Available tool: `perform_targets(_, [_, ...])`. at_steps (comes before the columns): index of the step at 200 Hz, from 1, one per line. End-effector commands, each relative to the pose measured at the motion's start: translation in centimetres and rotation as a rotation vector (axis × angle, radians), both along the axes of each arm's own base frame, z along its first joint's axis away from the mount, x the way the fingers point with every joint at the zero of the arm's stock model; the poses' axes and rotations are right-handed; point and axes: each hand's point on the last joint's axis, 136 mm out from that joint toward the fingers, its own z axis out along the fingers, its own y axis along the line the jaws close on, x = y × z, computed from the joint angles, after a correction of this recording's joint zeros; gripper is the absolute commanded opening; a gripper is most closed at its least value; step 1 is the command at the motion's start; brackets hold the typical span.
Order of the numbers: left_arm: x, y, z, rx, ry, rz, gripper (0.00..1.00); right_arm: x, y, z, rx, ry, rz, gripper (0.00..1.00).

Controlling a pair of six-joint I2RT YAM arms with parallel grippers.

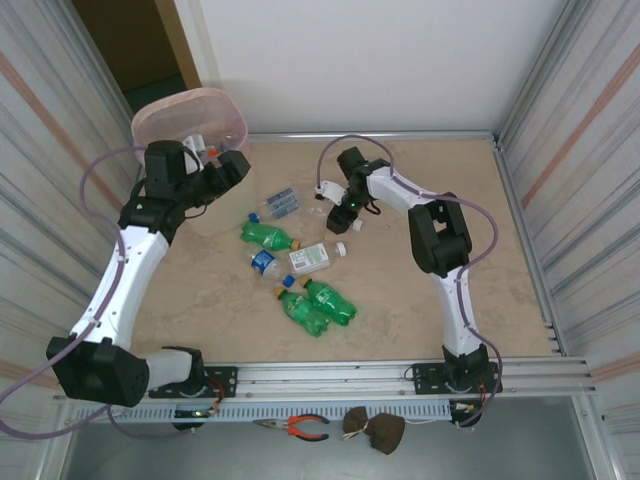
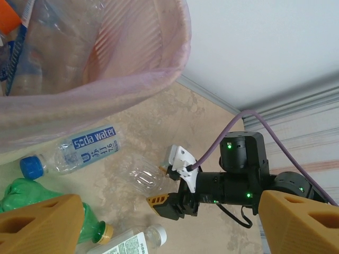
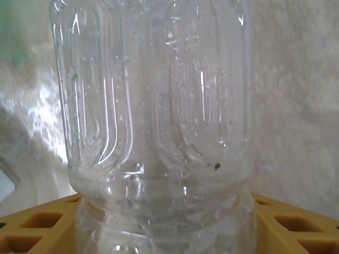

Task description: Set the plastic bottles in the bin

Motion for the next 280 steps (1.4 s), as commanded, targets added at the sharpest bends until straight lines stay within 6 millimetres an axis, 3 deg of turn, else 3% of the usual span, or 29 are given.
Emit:
perform_targets(1, [0.4,-0.6,0.5,-0.003,-0.027,-0.015,0.86,-0.5,-2.1,0.9,0.004,0.016,-0.053,0.58])
perform_targets(64, [0.6,-2.0,1.2,-0.014,-0.083,-0.056,0.86,-1.2,-5.6,5.0,0.116,-0.01,-0.193,0.57])
perform_targets(95, [0.7,-3.4,2.7,-0.059,-0.181,-0.135,0.84,-2.2,-6.4,8.9,0.255,-0.014,-0.261,0.57])
perform_targets(153, [-0.4,-8.2,7.4,-0.12,-0.473,-0.411,0.78,-5.1,-6.1,17.1,0.504,-0.046,-0.28,0.57])
perform_targets(211, [-4.2,-12.6,12.4,-0.101,-0.781,-0.664,0.8,-8.7,-4.9,26.3,0.777,-0.103,-0.237,0.58])
perform_targets(247, [-6.9,-14.5,14.5,-0.115,-0.911,-0.801,0.81,-12.1,-4.3,32.4,0.946,-0.14,-0.151,0.59])
perform_targets(280, [-9.1,-16.3,15.9,-0.099,-0.997,-0.893,0.83,-15.1,-4.1,36.3,1.043,-0.164,-0.083,0.59])
